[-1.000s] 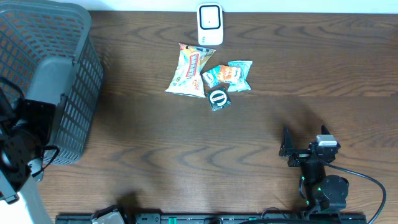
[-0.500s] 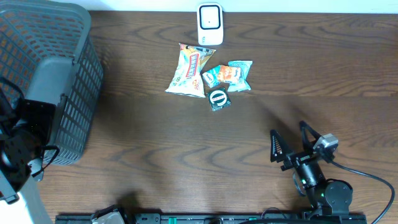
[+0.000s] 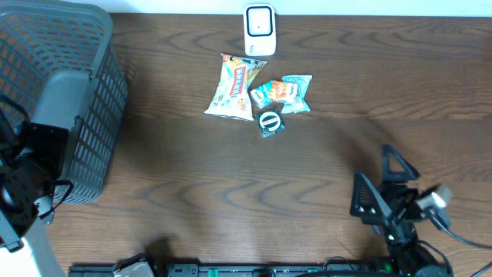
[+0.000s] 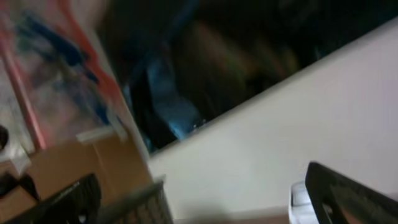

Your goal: Scan the item barcode

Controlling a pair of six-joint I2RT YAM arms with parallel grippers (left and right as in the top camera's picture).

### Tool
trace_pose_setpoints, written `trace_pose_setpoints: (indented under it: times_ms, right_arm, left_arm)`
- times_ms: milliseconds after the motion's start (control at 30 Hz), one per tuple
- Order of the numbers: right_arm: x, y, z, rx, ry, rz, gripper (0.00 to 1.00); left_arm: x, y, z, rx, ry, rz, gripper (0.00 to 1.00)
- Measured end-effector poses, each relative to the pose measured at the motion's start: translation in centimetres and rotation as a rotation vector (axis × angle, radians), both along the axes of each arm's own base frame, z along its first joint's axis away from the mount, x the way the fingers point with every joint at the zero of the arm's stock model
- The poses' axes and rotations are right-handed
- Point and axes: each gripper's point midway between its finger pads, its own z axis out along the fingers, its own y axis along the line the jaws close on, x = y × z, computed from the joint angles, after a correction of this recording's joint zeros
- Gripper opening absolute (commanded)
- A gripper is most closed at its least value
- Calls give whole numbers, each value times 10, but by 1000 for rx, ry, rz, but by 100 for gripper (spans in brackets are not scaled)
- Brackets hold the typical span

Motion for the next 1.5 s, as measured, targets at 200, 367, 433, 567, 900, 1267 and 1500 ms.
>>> trace_pose_setpoints:
  times_ms: [200,367,433,567,900,1267,1500]
  right_arm:
    - [-2,-17,26,-45,-76,-165,99]
    - [12,-25,62,-194,-40,-307,99]
    - [25,-25,72,-254,12,-331,99]
    - [64,-17,81,-377,151,-308,99]
    - [182,23,47,-574,545,11,99]
    - [233,40,-69,-540,925,234,99]
    - [226,43,-118,-424,1162,307,99]
  left_arm:
    - [0,0,0,0,0,0,98]
    - [0,0,0,0,0,0,98]
    - [0,0,0,0,0,0,98]
    - [0,0,0,0,0,0,98]
    - [0,0,0,-1,0,2,98]
    - [0,0,0,-2,0,2,98]
    - [0,0,0,-2,0,2,98]
